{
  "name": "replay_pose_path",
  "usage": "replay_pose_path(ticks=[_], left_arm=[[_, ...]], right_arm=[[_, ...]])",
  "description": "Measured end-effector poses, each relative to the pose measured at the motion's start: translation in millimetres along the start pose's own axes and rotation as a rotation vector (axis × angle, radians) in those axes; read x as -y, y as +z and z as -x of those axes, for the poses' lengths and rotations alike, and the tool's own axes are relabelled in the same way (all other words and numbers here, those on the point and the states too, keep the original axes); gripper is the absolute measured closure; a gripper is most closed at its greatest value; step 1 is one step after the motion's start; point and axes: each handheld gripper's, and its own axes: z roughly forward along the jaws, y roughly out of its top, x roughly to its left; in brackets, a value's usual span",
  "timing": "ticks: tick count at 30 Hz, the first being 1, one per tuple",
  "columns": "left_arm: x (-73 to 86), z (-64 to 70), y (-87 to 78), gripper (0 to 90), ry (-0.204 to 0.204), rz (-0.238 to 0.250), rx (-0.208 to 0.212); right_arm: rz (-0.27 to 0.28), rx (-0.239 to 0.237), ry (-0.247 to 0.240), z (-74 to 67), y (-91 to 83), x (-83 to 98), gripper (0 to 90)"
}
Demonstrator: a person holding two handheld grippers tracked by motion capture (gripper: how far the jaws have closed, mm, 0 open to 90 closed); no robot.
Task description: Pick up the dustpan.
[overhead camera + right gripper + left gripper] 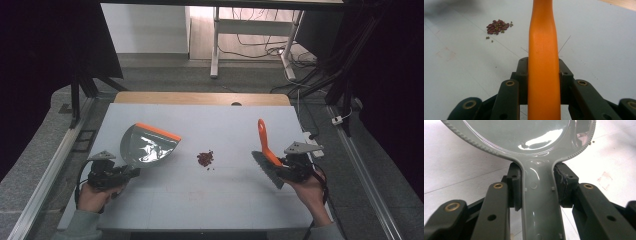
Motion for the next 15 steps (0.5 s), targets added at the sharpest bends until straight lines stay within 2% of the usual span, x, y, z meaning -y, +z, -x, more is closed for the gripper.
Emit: replay_pose_path(ticks=[11,15], left_arm=[[-1.5,5.1,-4.9,61.8,0.066,-0.001,0.038],[-1.6,5.4,-6.2,61.8,0.08,-0.004,0.066]], right_arm=[[-0.001,0.004,0.001,0.5,-0.1,1.7,70.4],[0.011,0.004,0.001,0.3,-0.4,1.3,70.3]])
